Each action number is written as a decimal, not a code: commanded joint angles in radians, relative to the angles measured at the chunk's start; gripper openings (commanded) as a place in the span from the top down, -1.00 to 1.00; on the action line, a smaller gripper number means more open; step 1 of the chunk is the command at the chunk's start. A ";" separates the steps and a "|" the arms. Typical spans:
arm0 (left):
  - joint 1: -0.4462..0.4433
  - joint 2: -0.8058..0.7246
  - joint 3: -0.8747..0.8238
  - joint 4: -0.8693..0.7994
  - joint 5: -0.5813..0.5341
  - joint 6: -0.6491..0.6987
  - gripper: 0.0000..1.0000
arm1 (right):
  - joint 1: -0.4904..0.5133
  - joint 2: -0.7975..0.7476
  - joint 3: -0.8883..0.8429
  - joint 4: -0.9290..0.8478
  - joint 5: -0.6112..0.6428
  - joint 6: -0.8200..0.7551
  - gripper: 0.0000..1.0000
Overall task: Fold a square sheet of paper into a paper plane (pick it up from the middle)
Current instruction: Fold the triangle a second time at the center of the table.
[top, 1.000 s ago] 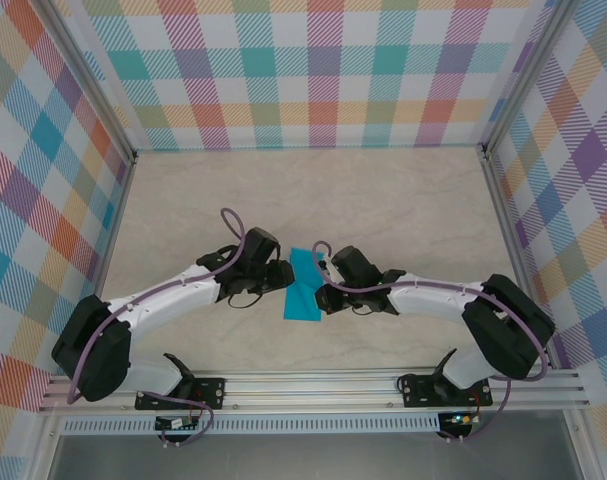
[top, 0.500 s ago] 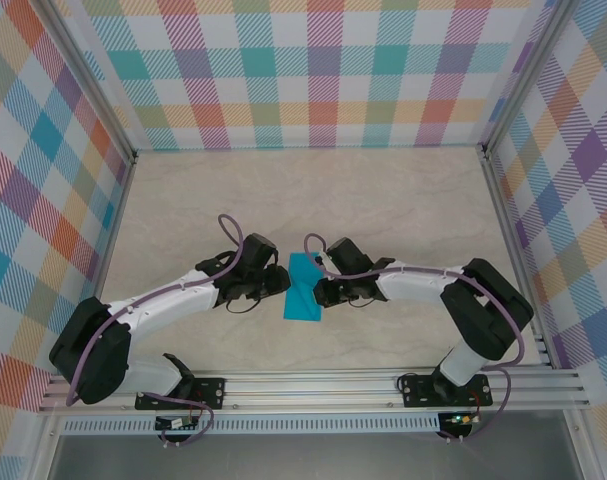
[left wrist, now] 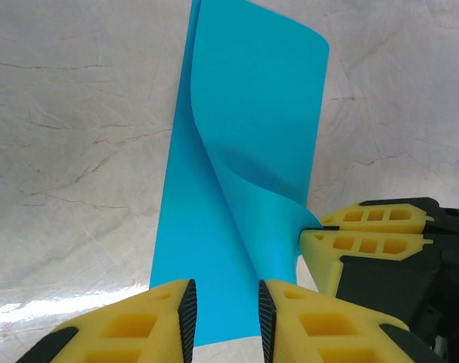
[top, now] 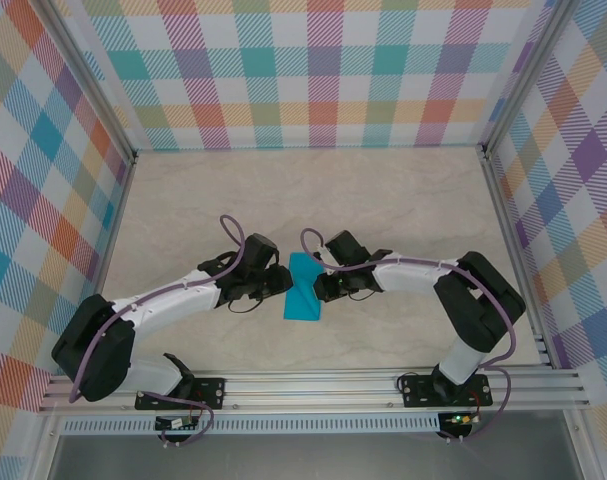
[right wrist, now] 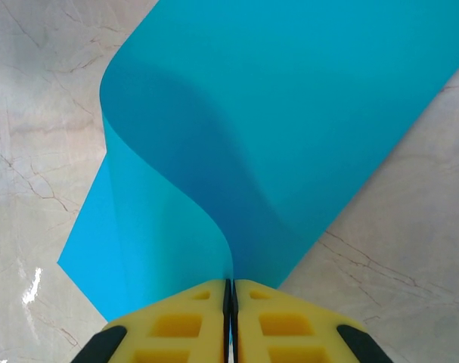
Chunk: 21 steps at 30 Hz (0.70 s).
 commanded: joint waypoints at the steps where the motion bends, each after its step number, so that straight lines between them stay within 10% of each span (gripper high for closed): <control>1: -0.004 0.014 -0.011 0.029 0.019 -0.006 0.41 | -0.007 0.024 0.033 -0.024 -0.031 -0.041 0.78; 21: -0.004 0.030 -0.017 0.071 0.054 -0.019 0.47 | -0.010 0.064 0.073 -0.079 0.008 -0.060 0.78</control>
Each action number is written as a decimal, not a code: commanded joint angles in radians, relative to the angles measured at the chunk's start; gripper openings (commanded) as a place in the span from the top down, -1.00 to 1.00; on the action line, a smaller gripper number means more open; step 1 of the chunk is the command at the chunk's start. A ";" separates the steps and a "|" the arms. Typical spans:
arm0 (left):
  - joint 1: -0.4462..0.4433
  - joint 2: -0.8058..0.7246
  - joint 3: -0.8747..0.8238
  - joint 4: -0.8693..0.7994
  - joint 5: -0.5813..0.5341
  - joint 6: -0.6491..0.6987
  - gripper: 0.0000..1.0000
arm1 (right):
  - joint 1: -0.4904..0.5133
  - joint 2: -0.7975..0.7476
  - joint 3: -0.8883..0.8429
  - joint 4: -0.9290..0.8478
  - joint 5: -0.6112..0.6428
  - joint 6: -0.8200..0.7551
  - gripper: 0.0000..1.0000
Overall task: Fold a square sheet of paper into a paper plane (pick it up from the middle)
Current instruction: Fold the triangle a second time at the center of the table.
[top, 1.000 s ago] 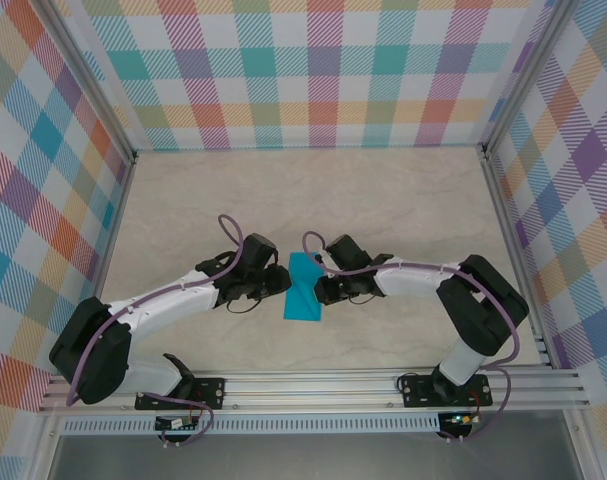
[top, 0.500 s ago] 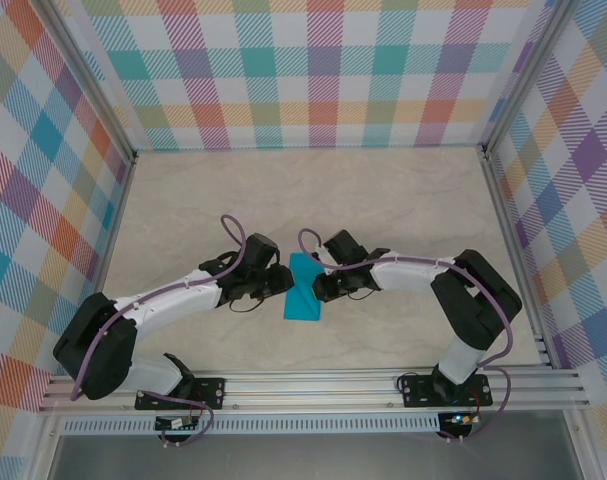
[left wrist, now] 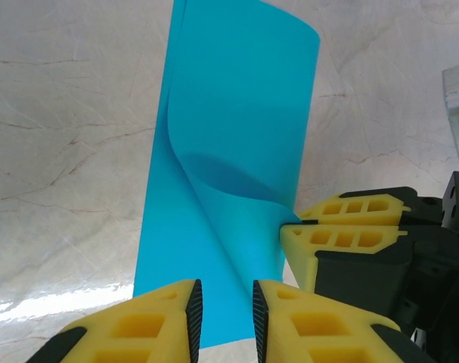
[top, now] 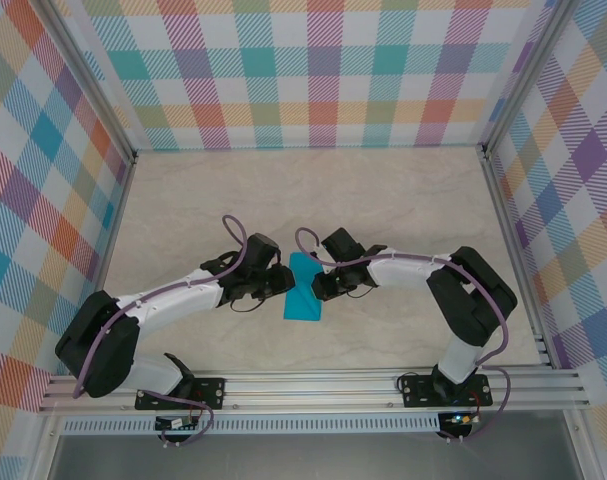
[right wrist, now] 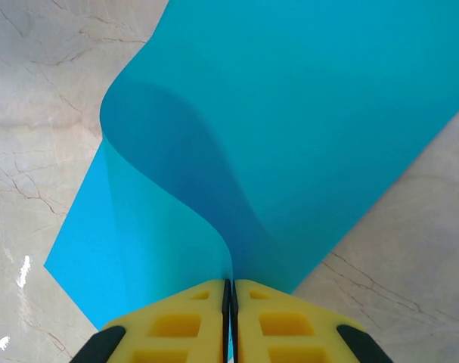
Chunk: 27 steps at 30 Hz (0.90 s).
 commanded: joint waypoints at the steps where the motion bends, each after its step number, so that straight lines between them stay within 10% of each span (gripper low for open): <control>1: -0.003 0.009 -0.018 0.039 0.027 -0.014 0.47 | -0.005 0.015 0.016 -0.024 0.007 -0.018 0.78; 27: -0.005 0.147 -0.038 0.278 0.137 -0.101 0.61 | -0.005 -0.001 0.019 -0.027 -0.003 -0.007 0.76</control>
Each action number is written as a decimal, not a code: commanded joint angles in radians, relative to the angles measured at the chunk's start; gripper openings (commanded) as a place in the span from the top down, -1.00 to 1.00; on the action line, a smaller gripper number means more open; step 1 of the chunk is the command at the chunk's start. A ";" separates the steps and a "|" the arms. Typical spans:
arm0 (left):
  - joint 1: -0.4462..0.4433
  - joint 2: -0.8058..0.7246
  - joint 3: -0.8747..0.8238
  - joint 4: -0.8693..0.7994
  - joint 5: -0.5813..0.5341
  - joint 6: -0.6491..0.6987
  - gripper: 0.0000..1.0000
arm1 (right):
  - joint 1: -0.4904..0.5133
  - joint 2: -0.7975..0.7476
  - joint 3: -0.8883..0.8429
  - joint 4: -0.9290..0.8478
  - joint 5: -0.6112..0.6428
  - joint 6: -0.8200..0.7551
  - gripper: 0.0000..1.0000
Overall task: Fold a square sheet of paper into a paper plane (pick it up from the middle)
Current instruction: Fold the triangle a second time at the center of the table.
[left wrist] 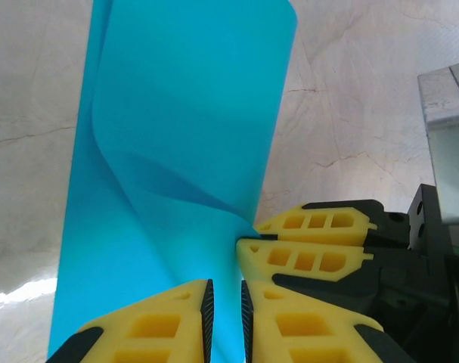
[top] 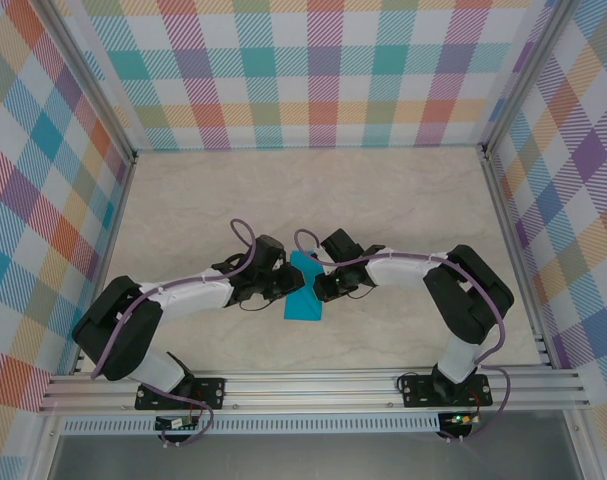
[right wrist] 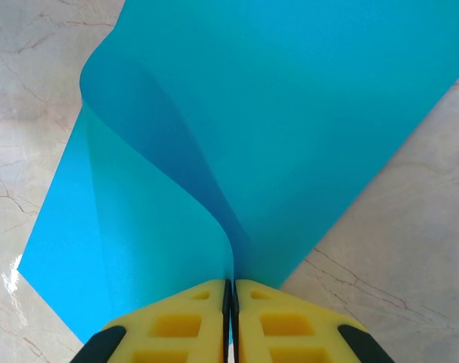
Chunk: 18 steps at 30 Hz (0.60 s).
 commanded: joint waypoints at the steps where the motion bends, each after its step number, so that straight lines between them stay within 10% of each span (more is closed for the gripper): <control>1: -0.005 0.040 0.001 0.059 0.029 -0.015 0.61 | -0.005 -0.027 0.013 -0.009 -0.027 -0.004 0.76; 18: -0.006 0.103 0.010 0.068 -0.013 -0.021 0.67 | -0.055 -0.134 -0.073 0.069 -0.199 0.118 0.25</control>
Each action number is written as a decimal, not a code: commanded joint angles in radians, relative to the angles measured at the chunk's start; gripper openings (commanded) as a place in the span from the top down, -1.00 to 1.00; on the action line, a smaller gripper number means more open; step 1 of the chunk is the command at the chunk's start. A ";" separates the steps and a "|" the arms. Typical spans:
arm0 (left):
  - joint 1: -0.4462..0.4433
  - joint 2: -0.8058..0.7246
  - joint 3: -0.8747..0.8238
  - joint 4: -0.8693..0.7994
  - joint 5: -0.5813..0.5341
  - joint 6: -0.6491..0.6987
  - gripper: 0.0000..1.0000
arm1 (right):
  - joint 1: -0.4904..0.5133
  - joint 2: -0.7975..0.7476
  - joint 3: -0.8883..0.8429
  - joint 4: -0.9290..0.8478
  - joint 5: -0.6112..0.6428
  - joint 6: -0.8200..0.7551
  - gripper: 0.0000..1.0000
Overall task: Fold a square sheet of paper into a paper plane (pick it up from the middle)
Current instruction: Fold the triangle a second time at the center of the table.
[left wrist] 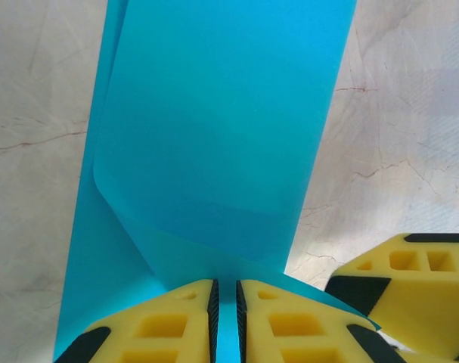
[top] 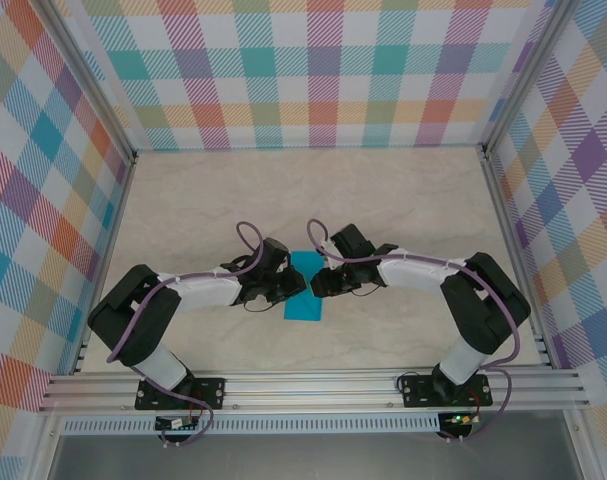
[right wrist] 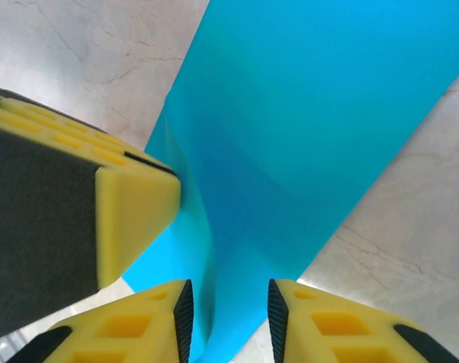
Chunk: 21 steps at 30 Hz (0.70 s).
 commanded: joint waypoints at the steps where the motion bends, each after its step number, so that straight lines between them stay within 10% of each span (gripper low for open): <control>1: -0.005 0.008 0.010 0.015 -0.019 -0.005 0.67 | -0.014 -0.036 -0.033 0.046 -0.094 0.055 0.24; 21: -0.006 -0.055 0.005 -0.009 -0.030 0.001 0.58 | -0.037 0.022 -0.055 0.102 -0.099 0.087 0.86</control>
